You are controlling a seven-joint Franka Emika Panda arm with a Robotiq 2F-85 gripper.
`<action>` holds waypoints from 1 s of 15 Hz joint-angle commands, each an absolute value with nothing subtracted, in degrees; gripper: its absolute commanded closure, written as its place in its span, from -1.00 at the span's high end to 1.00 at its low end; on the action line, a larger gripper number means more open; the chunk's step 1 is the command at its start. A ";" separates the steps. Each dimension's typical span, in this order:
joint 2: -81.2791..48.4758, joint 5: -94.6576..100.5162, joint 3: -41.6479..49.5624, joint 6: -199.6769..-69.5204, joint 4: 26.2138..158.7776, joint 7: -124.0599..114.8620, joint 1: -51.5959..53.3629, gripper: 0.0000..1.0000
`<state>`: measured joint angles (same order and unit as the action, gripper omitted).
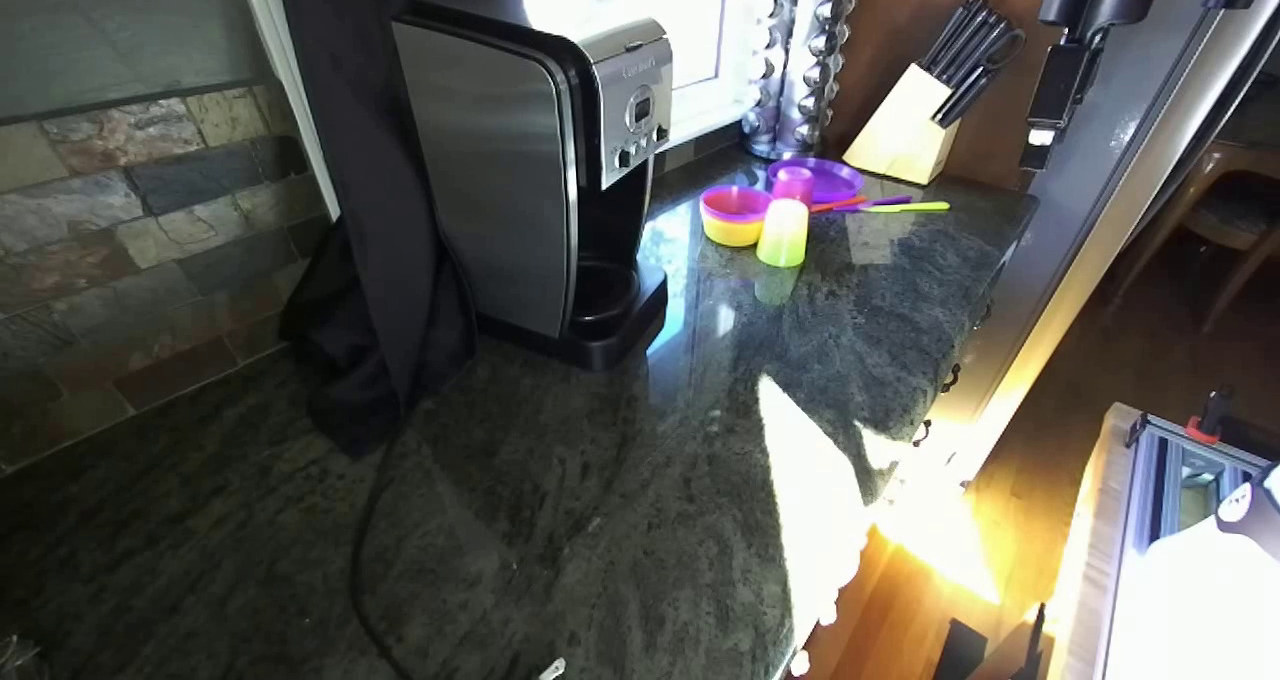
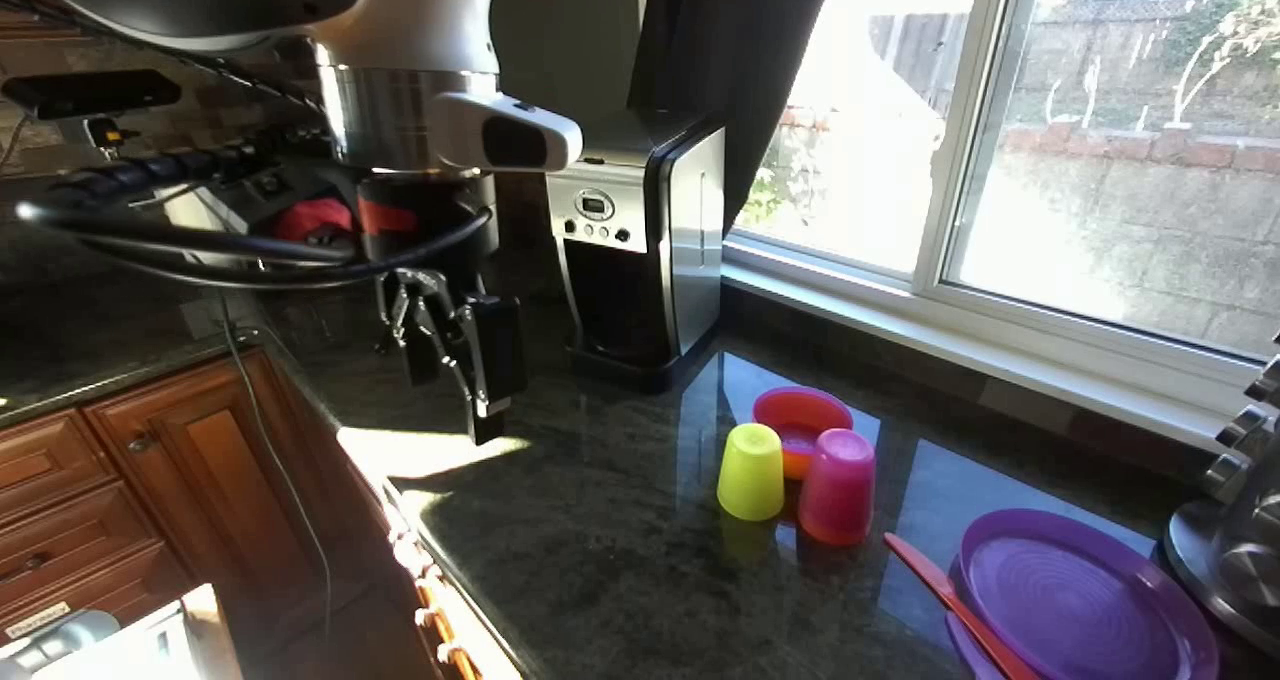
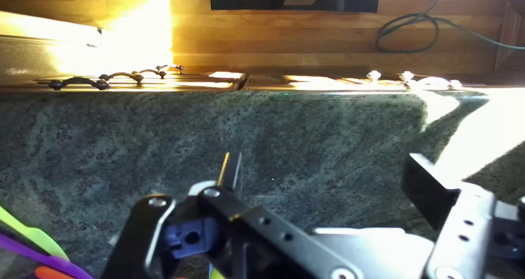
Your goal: Turn the left knob on the coffeemaker to the left.
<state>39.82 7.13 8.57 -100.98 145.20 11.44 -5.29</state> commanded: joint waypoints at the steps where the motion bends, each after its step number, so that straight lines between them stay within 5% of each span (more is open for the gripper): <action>1: 34.59 5.66 5.32 -100.53 141.17 13.28 -0.24 1.00; 15: 20.36 10.05 -6.93 -112.14 129.20 13.06 8.22 1.00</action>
